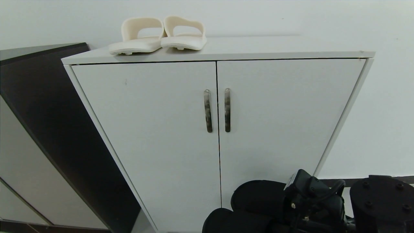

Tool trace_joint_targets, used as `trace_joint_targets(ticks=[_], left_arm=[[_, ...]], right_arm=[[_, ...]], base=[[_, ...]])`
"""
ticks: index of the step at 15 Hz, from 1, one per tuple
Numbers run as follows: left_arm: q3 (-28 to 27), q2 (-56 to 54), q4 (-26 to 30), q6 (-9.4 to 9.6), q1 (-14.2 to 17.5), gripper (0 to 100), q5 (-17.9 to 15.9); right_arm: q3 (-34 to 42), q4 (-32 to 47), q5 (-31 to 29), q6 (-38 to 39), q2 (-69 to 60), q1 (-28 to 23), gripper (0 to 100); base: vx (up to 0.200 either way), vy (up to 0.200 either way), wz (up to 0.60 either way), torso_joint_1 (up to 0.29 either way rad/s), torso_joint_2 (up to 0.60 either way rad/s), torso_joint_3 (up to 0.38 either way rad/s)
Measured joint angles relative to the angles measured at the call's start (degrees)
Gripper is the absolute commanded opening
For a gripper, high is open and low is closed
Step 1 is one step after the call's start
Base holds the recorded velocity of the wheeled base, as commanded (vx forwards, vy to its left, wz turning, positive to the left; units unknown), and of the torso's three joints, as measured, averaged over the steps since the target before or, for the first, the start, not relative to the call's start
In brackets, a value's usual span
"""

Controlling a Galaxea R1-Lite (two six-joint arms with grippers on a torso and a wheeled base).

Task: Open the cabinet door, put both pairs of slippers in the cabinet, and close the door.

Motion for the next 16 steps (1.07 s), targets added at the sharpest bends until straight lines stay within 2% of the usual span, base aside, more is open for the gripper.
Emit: trace_joint_targets(ticks=[1, 2, 4, 5, 7, 8, 10, 14, 15, 16], left_arm=[[-2.6, 3.0, -0.4, -0.13, -0.1, 100, -2.2], [-4.4, 6.6, -1.3, 0.60, -0.3, 100, -6.7], [-6.4, 14.9, -4.8, 3.08, -0.6, 100, -18.8], [-7.2, 19.2, -6.8, 4.36, -1.0, 100, -22.3], [-8.8, 28.1, -12.9, 5.38, -4.0, 100, -26.1], [-9.5, 32.1, -16.3, 5.07, -7.5, 100, -26.9], [-10.9, 39.5, -21.7, 3.41, -16.7, 100, -25.5], [-14.2, 51.9, -34.3, -0.77, -35.7, 100, -14.6], [-15.7, 55.0, -36.1, -1.62, -38.9, 100, -12.9], [-17.4, 57.6, -37.1, -2.19, -40.5, 100, -12.2]], right_arm=[[0.0, 0.0, 0.0, 0.0, 0.0, 0.1, 0], [0.2, 0.0, 0.1, -0.1, -0.1, 0.2, 0], [0.7, -0.3, 0.5, -0.6, -0.3, 0.9, 0], [1.6, -0.6, 1.9, -0.9, -0.6, 1.3, 0], [4.0, -3.2, 8.3, -1.1, -1.4, 2.0, 0], [5.1, -5.9, 10.3, -1.1, -1.5, 2.1, 0], [5.9, -8.3, 10.6, -1.0, -1.2, 2.0, 0], [5.8, -9.4, 9.5, -0.7, 0.0, 1.9, 0], [5.8, -9.4, 9.4, -0.8, 0.2, 1.8, 0], [5.8, -9.5, 9.4, -0.9, 0.3, 1.5, 0]], base=[[0.000, 0.000, 0.00, 0.000, 0.00, 0.000], [0.000, 0.000, 0.00, 0.000, 0.00, 0.000], [0.000, 0.000, 0.00, 0.000, 0.00, 0.000], [0.000, 0.000, 0.00, 0.000, 0.00, 0.000], [0.000, 0.000, 0.00, 0.000, 0.00, 0.000], [0.000, 0.000, 0.00, 0.000, 0.00, 0.000], [0.000, 0.000, 0.00, 0.000, 0.00, 0.000], [0.000, 0.000, 0.00, 0.000, 0.00, 0.000], [0.000, 0.000, 0.00, 0.000, 0.00, 0.000], [0.000, 0.000, 0.00, 0.000, 0.00, 0.000]])
